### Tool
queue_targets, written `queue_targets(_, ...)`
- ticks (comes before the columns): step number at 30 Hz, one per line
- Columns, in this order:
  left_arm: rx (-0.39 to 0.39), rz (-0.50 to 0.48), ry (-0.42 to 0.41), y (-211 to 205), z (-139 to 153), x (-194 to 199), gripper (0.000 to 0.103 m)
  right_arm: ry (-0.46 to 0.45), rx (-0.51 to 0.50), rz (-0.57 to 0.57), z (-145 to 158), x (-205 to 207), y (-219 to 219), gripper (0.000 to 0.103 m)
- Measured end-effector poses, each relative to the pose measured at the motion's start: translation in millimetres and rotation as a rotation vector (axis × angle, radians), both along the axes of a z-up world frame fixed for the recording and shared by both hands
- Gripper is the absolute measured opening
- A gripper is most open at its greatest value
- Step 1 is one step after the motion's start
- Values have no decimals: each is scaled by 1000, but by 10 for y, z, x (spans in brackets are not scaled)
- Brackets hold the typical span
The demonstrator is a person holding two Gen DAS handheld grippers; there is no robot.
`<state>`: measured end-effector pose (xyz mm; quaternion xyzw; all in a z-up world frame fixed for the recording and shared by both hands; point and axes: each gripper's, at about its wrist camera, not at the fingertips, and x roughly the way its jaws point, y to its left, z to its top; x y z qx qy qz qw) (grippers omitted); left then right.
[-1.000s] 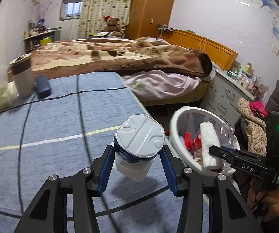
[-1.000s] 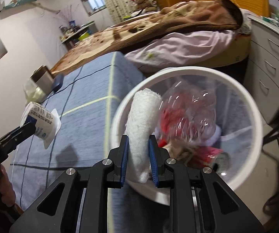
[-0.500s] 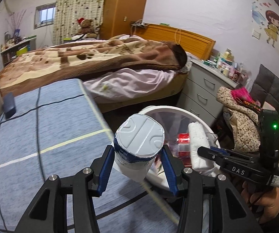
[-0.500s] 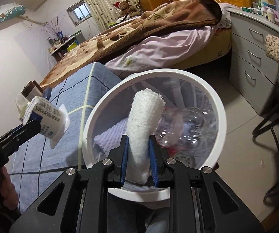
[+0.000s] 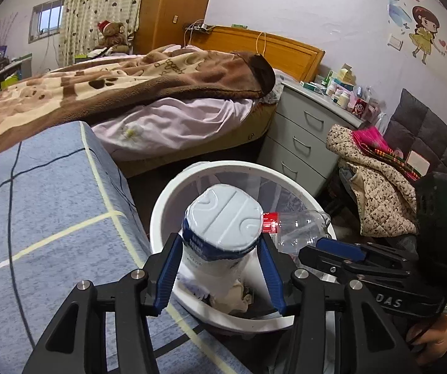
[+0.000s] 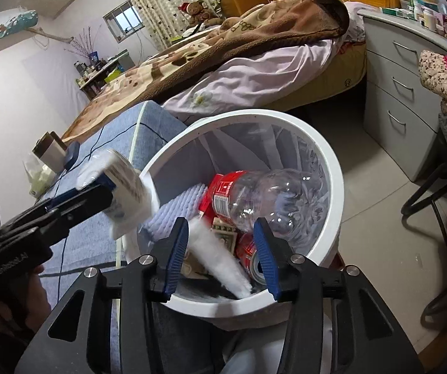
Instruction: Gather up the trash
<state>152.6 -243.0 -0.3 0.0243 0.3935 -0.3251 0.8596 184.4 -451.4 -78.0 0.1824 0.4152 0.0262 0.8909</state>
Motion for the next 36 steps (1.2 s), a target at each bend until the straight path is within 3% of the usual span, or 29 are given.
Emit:
queue_targets(13,-5,36,2,180,11,-74,50,-32,-45,39,154,-67,121,45)
queue_targets(36,58,186,-79,791,245,-756,50,-107,-129,153,429,-408,549,45)
